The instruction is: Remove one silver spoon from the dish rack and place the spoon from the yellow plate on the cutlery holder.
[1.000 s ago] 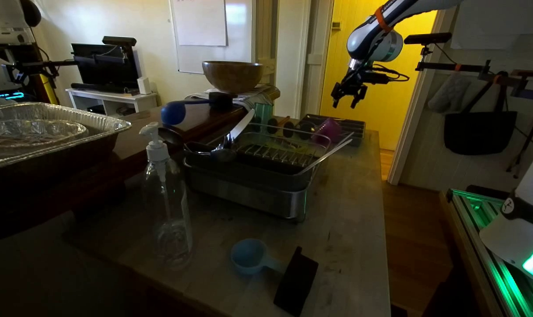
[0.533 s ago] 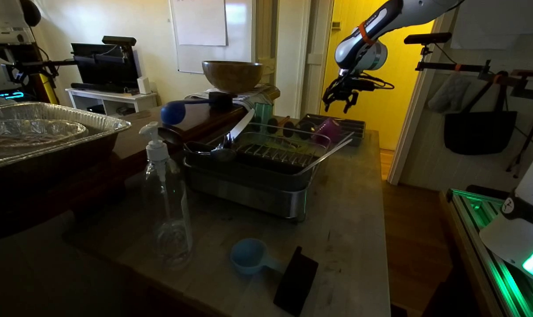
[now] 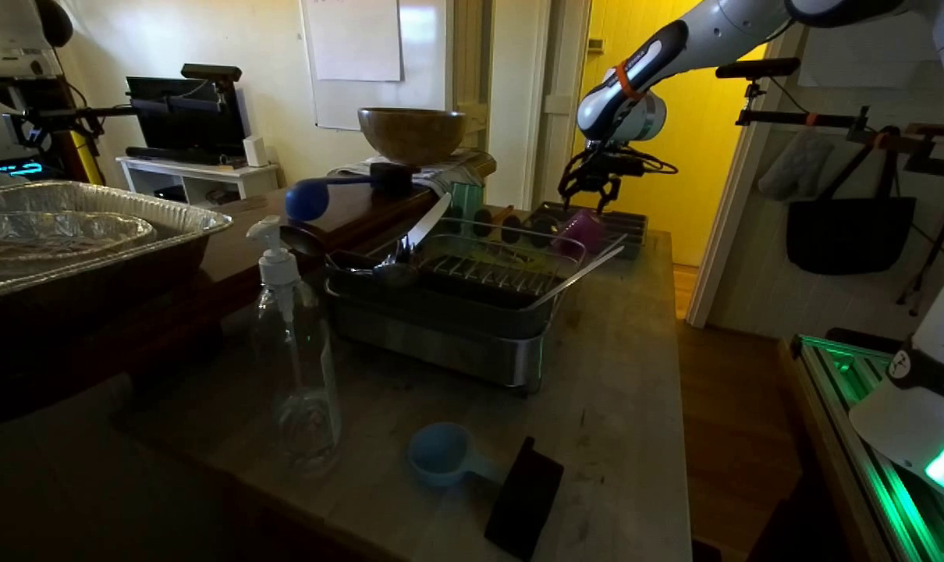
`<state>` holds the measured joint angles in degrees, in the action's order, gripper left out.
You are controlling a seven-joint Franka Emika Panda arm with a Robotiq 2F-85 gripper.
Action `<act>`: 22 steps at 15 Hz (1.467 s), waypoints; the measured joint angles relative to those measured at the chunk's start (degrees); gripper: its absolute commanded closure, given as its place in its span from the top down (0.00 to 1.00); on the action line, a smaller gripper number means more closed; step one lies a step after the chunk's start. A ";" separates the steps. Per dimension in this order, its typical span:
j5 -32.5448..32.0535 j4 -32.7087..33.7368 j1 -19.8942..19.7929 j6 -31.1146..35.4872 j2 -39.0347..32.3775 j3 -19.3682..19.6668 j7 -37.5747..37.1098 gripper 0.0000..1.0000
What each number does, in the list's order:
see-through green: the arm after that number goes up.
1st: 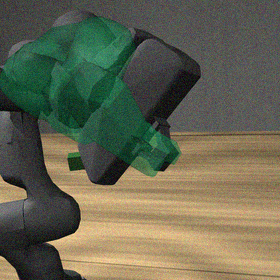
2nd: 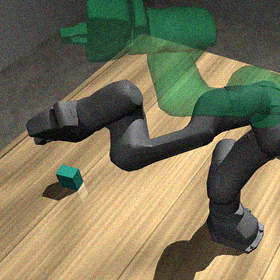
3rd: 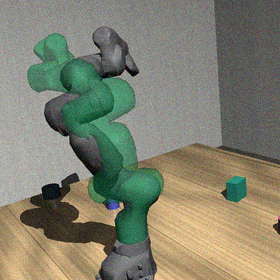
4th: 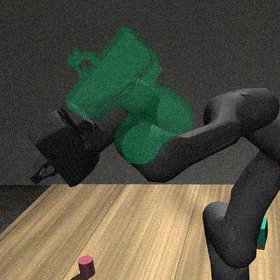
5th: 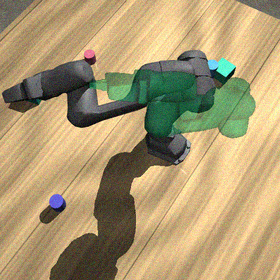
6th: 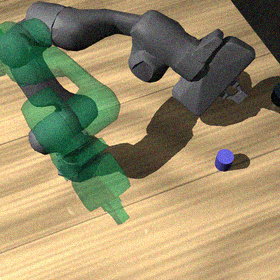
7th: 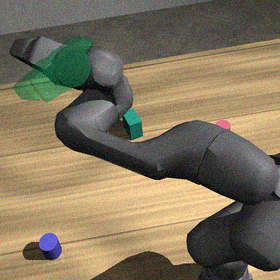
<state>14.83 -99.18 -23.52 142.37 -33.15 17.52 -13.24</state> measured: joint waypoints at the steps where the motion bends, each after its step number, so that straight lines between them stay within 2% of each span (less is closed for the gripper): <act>1: 0.00 0.14 0.00 0.00 -0.40 -0.12 -0.28 1.00; 6: 0.03 0.23 -0.23 0.04 -1.70 -0.38 -1.31 1.00; 8: 0.06 0.23 -0.30 0.08 -2.06 -0.44 -1.52 0.82; 9: 0.07 0.23 -0.31 0.12 -2.23 -0.46 -1.63 0.66; 11: 0.08 0.26 -0.32 0.28 -2.36 -0.46 -1.81 0.49; 12: 0.08 0.26 -0.32 0.29 -2.37 -0.47 -1.86 0.87; 14: 0.08 0.26 -0.34 0.29 -2.58 -0.47 -2.03 0.88; 16: 0.21 0.35 -0.34 0.39 -2.67 -0.64 -2.32 0.99; 22: 0.49 1.51 -0.35 0.46 -3.27 -1.14 -3.20 1.00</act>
<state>15.32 -97.67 -23.87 142.83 -36.43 16.39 -16.44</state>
